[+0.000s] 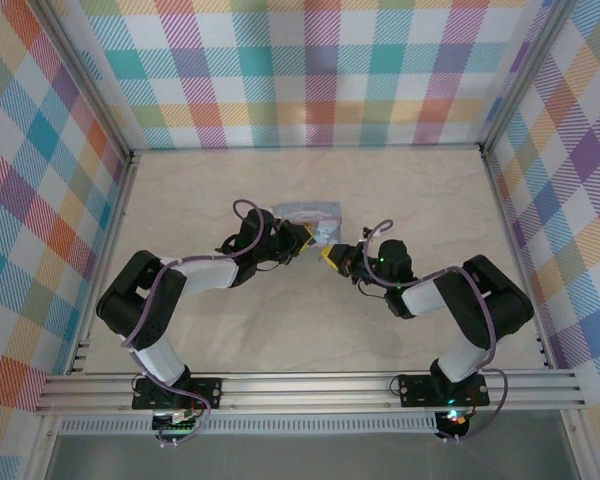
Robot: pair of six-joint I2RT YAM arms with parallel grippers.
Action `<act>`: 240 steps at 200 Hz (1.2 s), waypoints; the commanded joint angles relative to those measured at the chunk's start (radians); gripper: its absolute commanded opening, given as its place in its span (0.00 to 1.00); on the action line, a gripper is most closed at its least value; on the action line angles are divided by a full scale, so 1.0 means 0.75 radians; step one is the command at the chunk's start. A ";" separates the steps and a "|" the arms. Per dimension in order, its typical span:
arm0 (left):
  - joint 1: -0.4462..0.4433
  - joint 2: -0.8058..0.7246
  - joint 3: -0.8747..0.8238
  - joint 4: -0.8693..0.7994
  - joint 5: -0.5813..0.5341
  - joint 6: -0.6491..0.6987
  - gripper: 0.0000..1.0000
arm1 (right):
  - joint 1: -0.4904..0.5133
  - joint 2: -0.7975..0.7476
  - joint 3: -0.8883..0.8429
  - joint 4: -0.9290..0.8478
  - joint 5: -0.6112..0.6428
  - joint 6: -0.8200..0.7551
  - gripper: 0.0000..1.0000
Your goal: Unlock a padlock with a key
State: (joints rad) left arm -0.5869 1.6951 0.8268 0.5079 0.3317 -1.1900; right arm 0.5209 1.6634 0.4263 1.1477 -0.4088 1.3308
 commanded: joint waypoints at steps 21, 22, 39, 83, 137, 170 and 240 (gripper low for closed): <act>-0.011 0.017 -0.014 0.093 0.029 -0.035 0.11 | 0.017 0.056 0.057 0.103 -0.007 0.021 0.00; -0.011 0.018 -0.014 0.094 0.028 -0.035 0.11 | 0.017 0.056 0.057 0.104 -0.006 0.021 0.00; -0.011 0.017 -0.016 0.100 0.030 -0.037 0.11 | 0.022 0.070 0.056 0.114 -0.003 0.028 0.00; -0.011 0.017 -0.019 0.110 0.026 -0.043 0.11 | 0.029 0.071 0.047 0.111 0.007 0.029 0.00; -0.009 0.016 -0.027 0.119 0.024 -0.045 0.11 | 0.034 0.054 0.014 0.139 0.024 0.046 0.00; -0.009 0.015 -0.029 0.120 0.020 -0.045 0.11 | 0.034 0.021 -0.025 0.132 0.042 0.040 0.00; -0.009 0.015 -0.029 0.130 0.024 -0.050 0.11 | 0.036 0.027 -0.026 0.128 0.040 0.032 0.00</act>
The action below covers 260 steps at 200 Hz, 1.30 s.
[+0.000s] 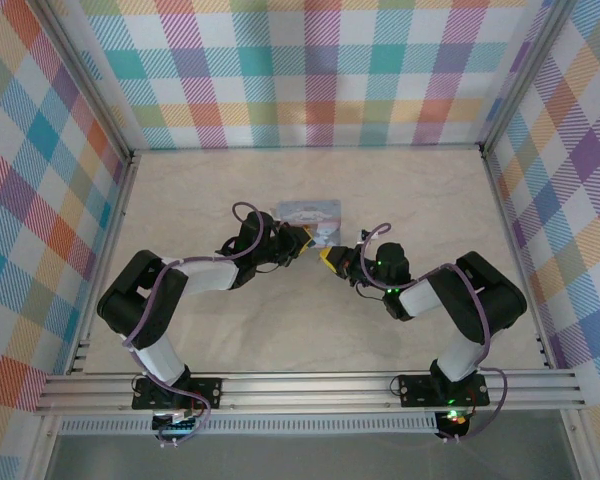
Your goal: Unlock a padlock with a key
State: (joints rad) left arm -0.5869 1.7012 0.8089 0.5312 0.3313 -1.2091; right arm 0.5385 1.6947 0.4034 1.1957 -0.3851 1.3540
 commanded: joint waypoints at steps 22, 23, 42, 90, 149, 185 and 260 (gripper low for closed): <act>-0.009 0.009 -0.007 0.103 0.025 -0.028 0.11 | 0.014 -0.002 0.027 0.061 0.002 -0.001 0.00; -0.009 0.009 -0.007 0.104 0.025 -0.028 0.11 | 0.014 -0.001 0.028 0.061 0.001 -0.002 0.00; -0.009 0.011 -0.011 0.107 0.027 -0.029 0.11 | 0.015 0.006 0.046 0.054 0.000 -0.005 0.00; -0.009 0.008 -0.015 0.119 0.029 -0.034 0.11 | 0.016 0.023 0.082 0.040 -0.010 -0.010 0.00; -0.007 0.011 -0.018 0.123 0.021 -0.034 0.11 | 0.017 -0.018 0.022 0.042 0.006 -0.008 0.00; -0.001 0.012 -0.012 0.126 0.020 -0.036 0.11 | 0.018 -0.078 -0.016 -0.011 0.020 -0.030 0.00; -0.001 0.020 -0.014 0.144 0.031 -0.049 0.11 | 0.017 -0.019 0.042 -0.015 0.012 -0.042 0.00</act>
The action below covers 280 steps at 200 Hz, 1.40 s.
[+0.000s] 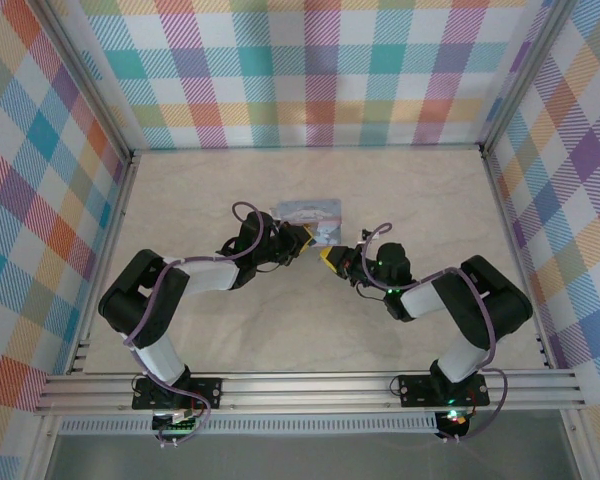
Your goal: Unlock a padlock with a key
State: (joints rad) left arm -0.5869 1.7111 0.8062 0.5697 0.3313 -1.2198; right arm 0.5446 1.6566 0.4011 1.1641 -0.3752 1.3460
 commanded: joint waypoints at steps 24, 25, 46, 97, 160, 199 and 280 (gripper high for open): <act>0.000 0.009 -0.010 0.094 0.037 -0.036 0.11 | 0.008 0.041 0.067 0.019 -0.004 -0.040 0.00; -0.001 0.009 -0.010 0.093 0.037 -0.035 0.11 | 0.008 0.041 0.069 0.017 -0.005 -0.041 0.00; -0.001 0.007 -0.013 0.101 0.039 -0.043 0.11 | 0.008 0.043 0.075 0.012 0.003 -0.048 0.00; -0.001 0.001 -0.020 0.113 0.037 -0.049 0.11 | 0.008 0.053 0.091 -0.008 0.004 -0.056 0.00; 0.001 0.011 -0.013 0.115 0.033 -0.049 0.11 | 0.009 -0.016 0.000 -0.017 0.017 -0.056 0.00; 0.001 0.012 -0.009 0.115 0.037 -0.050 0.11 | 0.009 -0.002 0.006 -0.006 0.020 -0.066 0.00; -0.004 0.014 -0.021 0.134 0.049 -0.065 0.11 | 0.008 0.034 0.089 -0.046 0.020 -0.094 0.00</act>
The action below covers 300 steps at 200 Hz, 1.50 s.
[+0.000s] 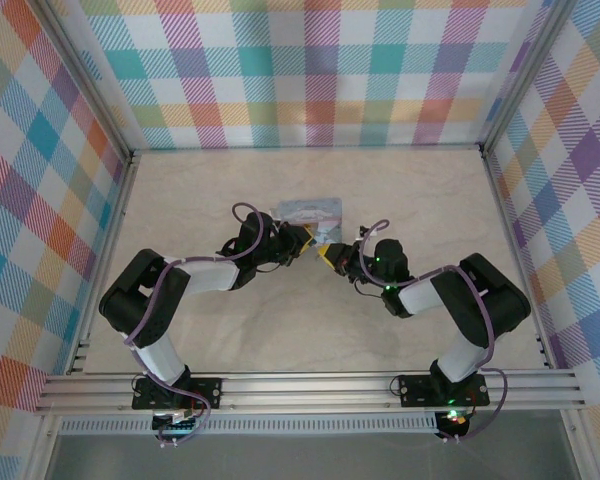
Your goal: Unlock a padlock with a key
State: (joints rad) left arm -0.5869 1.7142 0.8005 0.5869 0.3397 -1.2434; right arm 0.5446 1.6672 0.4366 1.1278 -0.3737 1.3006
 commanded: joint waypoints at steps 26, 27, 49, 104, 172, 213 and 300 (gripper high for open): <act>-0.009 0.010 -0.011 0.121 0.042 -0.039 0.11 | 0.009 0.034 0.066 -0.017 0.021 -0.043 0.00; -0.009 0.011 -0.011 0.121 0.042 -0.039 0.11 | 0.008 0.033 0.067 -0.018 0.020 -0.044 0.00; -0.008 0.004 -0.016 0.129 0.038 -0.043 0.11 | 0.009 0.030 0.069 -0.019 0.033 -0.048 0.00; -0.009 0.015 -0.018 0.155 0.050 -0.068 0.11 | 0.008 0.025 0.054 0.046 0.078 -0.055 0.00; -0.011 0.013 -0.019 0.156 0.048 -0.066 0.11 | 0.008 -0.021 0.040 0.043 0.089 -0.069 0.00; -0.011 0.022 -0.013 0.169 0.048 -0.072 0.11 | 0.008 -0.041 0.041 0.009 0.093 -0.083 0.00; -0.009 0.026 -0.006 0.170 0.044 -0.081 0.11 | 0.010 -0.079 -0.002 -0.005 0.127 -0.083 0.00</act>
State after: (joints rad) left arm -0.5869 1.7271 0.7948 0.6575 0.3431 -1.2877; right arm 0.5446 1.6394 0.4412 1.0973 -0.2977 1.2636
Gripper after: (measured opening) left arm 0.113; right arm 0.065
